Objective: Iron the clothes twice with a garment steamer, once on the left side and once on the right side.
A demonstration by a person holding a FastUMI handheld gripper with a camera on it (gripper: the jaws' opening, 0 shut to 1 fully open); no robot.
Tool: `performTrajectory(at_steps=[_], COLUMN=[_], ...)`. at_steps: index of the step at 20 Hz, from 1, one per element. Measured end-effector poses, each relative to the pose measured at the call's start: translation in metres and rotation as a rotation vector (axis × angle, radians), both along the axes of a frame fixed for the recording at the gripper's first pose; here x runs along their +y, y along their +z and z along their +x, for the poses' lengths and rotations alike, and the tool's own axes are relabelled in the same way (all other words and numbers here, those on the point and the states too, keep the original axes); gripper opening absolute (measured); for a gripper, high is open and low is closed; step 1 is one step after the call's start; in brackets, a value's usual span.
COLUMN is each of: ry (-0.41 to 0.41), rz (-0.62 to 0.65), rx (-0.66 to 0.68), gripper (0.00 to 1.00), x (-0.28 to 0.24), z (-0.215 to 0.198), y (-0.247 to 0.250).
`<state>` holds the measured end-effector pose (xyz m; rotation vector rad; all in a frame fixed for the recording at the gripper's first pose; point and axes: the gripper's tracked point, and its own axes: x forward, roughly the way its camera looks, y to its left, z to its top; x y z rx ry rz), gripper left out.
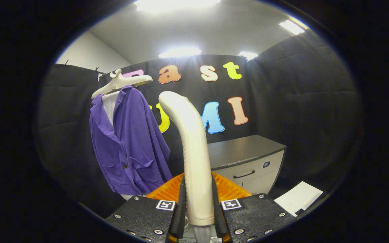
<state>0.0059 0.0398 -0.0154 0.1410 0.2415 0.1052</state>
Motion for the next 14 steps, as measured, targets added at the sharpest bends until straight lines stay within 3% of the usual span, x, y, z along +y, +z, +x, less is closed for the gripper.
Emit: performTrajectory(at_steps=[5,14], ry=[-0.028,0.02], rz=[0.025,0.008], rx=[0.0,0.037], gripper=[0.36,0.36], x=[-0.011,-0.004], z=[-0.001,-0.006], y=[0.001,-0.012])
